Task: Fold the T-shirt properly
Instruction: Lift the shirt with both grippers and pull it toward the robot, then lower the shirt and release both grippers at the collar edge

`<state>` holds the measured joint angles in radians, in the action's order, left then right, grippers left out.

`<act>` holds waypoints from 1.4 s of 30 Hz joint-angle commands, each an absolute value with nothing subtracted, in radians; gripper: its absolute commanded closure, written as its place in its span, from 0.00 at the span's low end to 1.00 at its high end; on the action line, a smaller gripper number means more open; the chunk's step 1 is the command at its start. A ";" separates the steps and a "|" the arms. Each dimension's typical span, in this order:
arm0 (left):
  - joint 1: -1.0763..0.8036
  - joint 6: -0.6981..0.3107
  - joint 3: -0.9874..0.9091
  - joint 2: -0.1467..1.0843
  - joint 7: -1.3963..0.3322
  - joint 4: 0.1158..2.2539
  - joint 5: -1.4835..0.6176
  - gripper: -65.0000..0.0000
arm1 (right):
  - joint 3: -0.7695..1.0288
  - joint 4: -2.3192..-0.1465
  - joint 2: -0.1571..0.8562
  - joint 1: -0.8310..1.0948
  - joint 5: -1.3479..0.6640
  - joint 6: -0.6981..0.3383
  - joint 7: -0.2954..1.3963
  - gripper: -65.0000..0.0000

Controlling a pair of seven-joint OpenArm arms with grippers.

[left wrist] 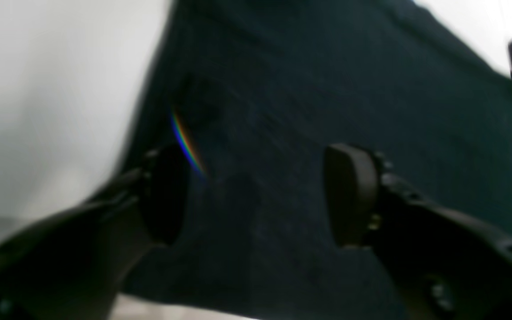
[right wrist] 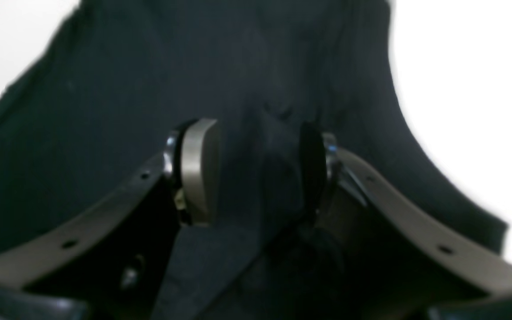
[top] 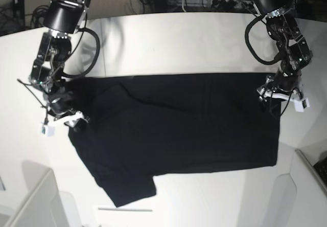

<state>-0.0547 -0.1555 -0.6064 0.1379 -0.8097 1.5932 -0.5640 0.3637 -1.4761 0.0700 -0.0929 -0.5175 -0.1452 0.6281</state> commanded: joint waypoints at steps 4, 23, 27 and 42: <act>-0.119 -0.163 -0.674 0.143 -0.789 1.739 -0.575 0.24 | 0.367 -1.650 0.064 0.002 -0.532 -0.081 0.542 0.57; -0.159 -0.248 -0.851 0.045 -0.786 1.557 -0.572 0.24 | 0.578 -1.650 -0.087 0.240 -0.771 0.010 0.538 0.38; -0.117 -0.248 -0.851 0.047 -0.786 1.500 -0.573 0.24 | 0.578 -1.543 -0.081 0.180 -0.768 0.010 0.536 0.38; -0.033 -0.248 -0.845 0.047 -0.785 1.336 -0.570 0.85 | 0.576 -1.369 -0.024 0.110 -0.768 0.012 0.473 0.38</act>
<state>-0.0326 -0.2623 -0.8490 0.0448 -0.7406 1.3373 -0.5991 0.5743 -1.3804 -0.0273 0.1051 -0.8024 -0.0269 0.4374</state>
